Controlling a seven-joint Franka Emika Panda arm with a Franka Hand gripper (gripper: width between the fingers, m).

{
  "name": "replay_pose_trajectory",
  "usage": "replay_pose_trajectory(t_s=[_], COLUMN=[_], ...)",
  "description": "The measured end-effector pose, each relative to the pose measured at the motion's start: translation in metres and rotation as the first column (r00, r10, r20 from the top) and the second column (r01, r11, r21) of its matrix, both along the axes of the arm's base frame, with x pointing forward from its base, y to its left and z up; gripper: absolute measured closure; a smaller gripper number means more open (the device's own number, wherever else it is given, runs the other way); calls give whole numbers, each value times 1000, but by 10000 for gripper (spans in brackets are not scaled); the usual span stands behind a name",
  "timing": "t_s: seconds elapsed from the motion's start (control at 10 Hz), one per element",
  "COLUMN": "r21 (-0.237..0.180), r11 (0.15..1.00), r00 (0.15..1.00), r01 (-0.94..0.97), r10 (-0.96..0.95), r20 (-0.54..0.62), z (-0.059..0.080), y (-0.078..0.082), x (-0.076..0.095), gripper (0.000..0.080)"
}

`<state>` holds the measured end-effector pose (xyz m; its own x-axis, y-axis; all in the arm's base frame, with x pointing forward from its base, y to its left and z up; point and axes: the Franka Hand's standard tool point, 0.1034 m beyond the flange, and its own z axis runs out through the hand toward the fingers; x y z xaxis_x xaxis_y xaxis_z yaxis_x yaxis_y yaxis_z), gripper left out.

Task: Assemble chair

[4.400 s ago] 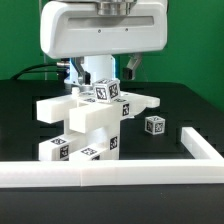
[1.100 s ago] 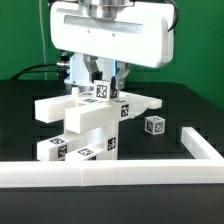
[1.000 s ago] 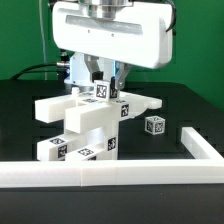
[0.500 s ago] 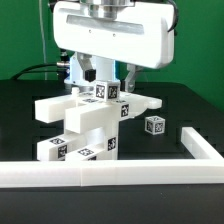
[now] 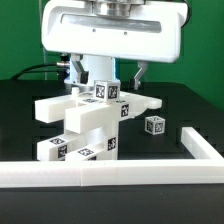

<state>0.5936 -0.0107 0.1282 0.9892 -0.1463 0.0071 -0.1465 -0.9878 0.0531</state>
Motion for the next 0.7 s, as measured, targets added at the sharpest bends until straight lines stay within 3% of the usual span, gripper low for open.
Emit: replay_pose_trajectory(t_s=[0.4, 0.7], r21=[2, 8], r11=[956, 861], r00=[956, 861], r01=[-294, -508], r10=[294, 508], r20=[-8, -25], z=[-4, -6], y=[0, -1], x=[-10, -13], gripper=[150, 150])
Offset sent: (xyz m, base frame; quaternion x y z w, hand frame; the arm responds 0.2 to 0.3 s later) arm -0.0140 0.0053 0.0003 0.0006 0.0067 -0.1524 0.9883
